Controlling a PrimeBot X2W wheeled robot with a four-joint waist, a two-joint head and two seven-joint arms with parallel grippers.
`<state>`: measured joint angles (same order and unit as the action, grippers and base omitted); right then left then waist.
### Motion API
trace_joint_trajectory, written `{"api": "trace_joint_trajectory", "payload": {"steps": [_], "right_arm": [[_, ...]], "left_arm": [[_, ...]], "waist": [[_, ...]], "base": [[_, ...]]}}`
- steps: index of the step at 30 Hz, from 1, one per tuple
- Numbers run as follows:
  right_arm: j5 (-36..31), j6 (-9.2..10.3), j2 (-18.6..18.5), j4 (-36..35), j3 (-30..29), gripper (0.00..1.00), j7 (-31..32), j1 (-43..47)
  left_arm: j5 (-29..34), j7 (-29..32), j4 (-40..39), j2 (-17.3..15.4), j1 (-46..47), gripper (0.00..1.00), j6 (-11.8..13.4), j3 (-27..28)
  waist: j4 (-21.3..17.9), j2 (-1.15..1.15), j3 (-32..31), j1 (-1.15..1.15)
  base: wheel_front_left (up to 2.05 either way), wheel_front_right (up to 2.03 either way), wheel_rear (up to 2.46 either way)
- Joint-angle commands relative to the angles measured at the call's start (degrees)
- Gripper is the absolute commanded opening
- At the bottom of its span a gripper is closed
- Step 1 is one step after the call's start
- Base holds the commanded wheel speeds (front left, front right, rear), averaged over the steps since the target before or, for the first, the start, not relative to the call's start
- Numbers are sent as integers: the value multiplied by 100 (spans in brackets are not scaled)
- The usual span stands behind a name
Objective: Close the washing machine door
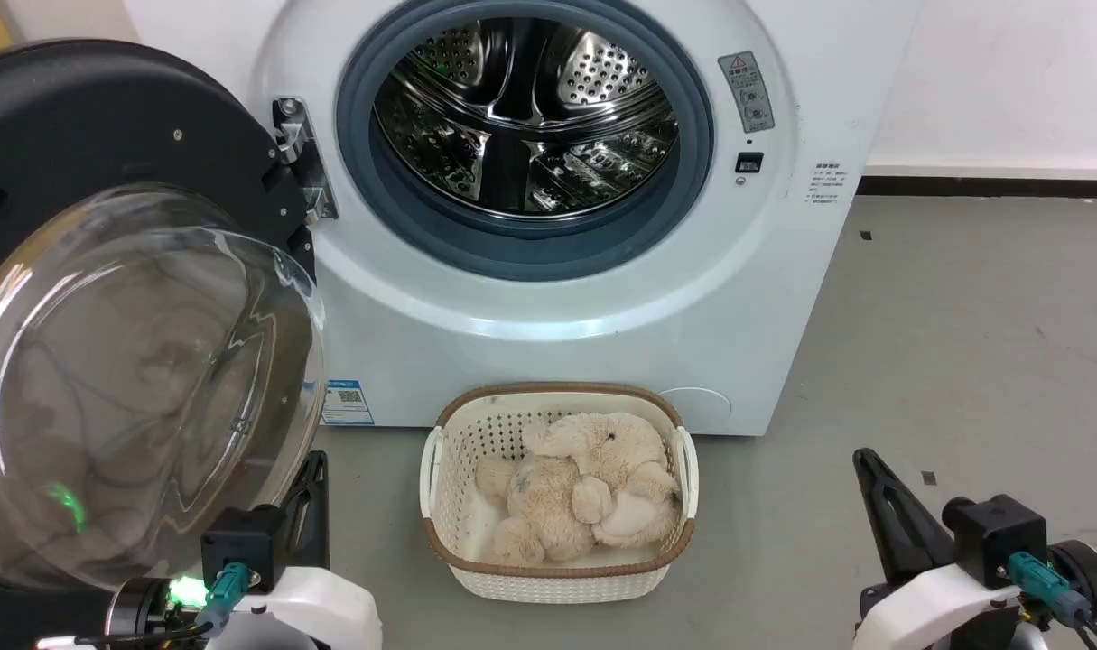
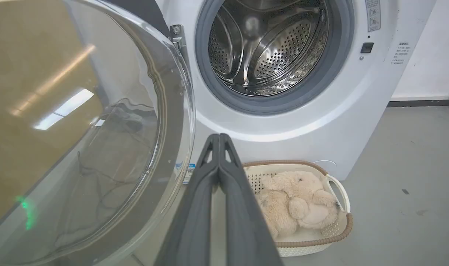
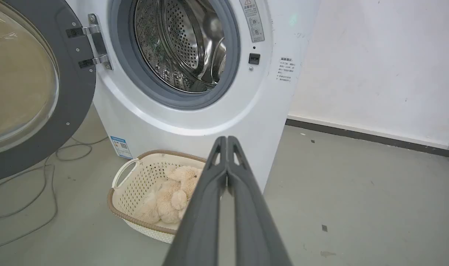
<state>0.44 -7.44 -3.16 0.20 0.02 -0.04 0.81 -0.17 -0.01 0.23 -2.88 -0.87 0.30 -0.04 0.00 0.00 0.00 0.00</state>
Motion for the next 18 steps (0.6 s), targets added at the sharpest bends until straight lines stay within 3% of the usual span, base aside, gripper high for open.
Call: {"api": "trace_joint_trajectory", "payload": {"steps": [1,18], "right_arm": [[-44,-5,28,-20,-2,0,4,-81],[-44,-5,28,-20,-2,0,4,-81]], "left_arm": [[17,1,-23,1,87,0,-30,4],[17,1,-23,1,87,0,-30,4]], "waist": [[0,0,0,0],[0,0,0,0]], "base": [[0,0,0],[0,0,0]]}}
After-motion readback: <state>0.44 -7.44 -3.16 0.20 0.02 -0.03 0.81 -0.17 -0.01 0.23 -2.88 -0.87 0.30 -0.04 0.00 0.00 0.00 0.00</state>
